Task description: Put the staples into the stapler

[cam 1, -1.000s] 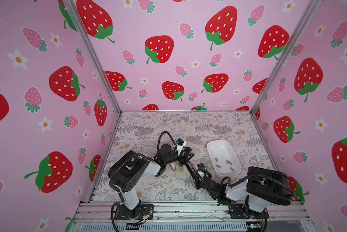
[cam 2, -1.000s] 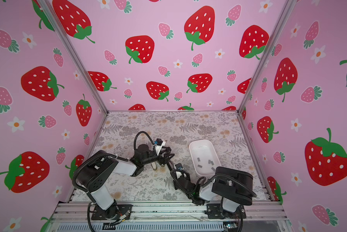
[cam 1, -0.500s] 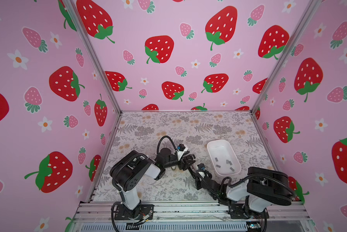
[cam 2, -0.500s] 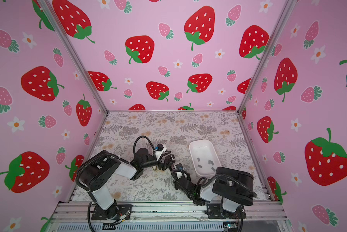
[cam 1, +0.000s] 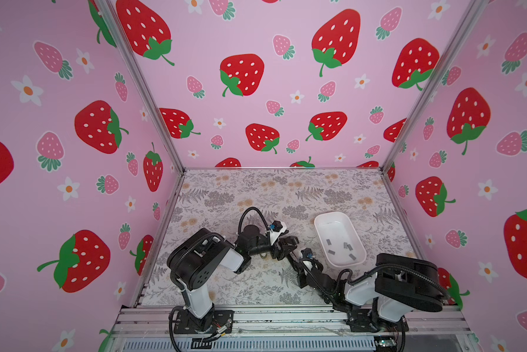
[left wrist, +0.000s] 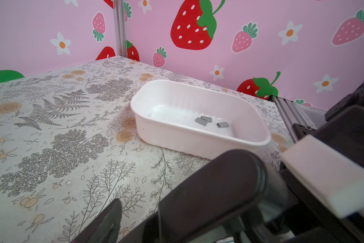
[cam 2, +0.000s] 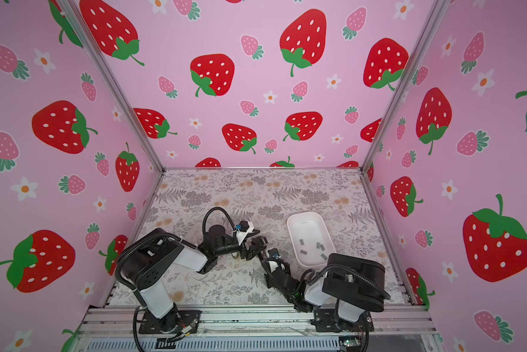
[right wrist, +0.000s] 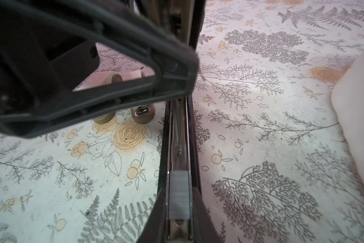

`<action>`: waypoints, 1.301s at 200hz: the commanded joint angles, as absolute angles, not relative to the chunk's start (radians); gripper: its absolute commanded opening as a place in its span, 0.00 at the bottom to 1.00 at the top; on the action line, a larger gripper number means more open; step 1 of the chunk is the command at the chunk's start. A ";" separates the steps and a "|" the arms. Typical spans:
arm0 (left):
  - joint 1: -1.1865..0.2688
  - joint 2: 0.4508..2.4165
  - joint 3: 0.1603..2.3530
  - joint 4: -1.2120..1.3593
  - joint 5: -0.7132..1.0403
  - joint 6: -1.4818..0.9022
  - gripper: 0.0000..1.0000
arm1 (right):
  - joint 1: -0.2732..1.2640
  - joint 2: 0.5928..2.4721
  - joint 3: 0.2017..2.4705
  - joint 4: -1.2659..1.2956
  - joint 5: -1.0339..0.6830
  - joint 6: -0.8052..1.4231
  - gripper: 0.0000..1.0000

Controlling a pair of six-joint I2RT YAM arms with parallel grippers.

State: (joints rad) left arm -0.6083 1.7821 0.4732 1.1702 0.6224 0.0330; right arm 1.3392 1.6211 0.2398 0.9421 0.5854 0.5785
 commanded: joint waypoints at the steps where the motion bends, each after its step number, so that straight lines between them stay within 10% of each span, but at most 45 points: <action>1: -0.607 1.795 0.468 1.228 0.651 0.076 0.81 | 1.345 1.620 0.219 0.994 0.620 0.584 0.08; 168: -0.607 1.683 0.467 1.128 0.648 0.058 0.96 | 1.346 1.674 0.215 1.054 0.656 0.580 0.06; 260: -0.606 1.705 0.533 1.002 0.554 0.046 0.85 | 1.389 1.481 0.190 0.919 0.697 0.586 0.40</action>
